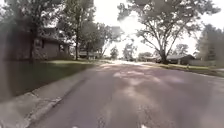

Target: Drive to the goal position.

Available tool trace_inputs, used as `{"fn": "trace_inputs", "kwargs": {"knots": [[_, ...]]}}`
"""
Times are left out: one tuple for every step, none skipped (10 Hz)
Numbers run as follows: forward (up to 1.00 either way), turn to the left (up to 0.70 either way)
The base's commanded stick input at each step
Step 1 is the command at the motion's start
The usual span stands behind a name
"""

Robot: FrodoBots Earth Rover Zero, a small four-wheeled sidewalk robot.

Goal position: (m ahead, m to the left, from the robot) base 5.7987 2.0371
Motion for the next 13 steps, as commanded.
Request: {"fn": "trace_inputs", "kwargs": {"knots": [[1.0,0.0],[1.0,0.0],[1.0,0.0],[1.0,0.0],[1.0,0.0],[1.0,0.0],[1.0,0.0],[1.0,0.0],[1.0,0.0],[1.0,0.0],[1.0,0.0],[1.0,0.0],[1.0,0.0]]}}
